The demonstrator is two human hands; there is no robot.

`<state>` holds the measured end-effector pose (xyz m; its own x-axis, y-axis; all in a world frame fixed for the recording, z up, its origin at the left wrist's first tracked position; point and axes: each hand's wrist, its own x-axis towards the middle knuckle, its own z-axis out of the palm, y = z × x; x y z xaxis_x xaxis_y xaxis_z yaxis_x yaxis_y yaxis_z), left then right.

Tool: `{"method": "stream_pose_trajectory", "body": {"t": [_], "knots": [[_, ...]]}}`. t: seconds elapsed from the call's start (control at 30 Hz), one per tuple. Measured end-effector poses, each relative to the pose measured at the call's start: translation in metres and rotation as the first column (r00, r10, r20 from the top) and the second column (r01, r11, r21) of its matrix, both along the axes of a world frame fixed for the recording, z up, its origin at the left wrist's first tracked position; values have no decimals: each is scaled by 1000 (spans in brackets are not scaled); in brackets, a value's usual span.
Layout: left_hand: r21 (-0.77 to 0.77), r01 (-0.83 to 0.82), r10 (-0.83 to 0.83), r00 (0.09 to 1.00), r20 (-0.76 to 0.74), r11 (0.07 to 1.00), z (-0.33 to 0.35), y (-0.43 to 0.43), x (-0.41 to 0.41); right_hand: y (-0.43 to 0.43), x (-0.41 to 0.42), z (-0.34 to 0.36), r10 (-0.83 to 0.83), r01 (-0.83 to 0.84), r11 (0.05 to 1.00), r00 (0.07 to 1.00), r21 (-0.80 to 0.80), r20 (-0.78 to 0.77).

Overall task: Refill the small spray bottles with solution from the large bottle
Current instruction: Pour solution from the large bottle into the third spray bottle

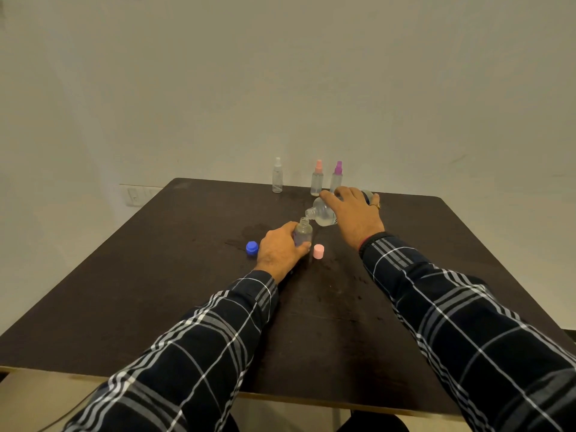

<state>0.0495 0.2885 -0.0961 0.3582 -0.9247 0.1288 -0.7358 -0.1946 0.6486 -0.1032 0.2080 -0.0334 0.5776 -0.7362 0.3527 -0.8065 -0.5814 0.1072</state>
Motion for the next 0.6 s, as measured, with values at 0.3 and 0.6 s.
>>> {"method": "stream_pose_trajectory", "body": {"t": [0.3, 0.6], "knots": [[2, -8, 8, 1000, 2, 1000, 0, 0, -1, 1, -1, 1, 1, -1, 1000, 1000, -4, 6], [8, -11, 11, 1000, 2, 1000, 0, -2, -1, 2, -1, 1, -1, 1, 1000, 1000, -3, 7]]}}
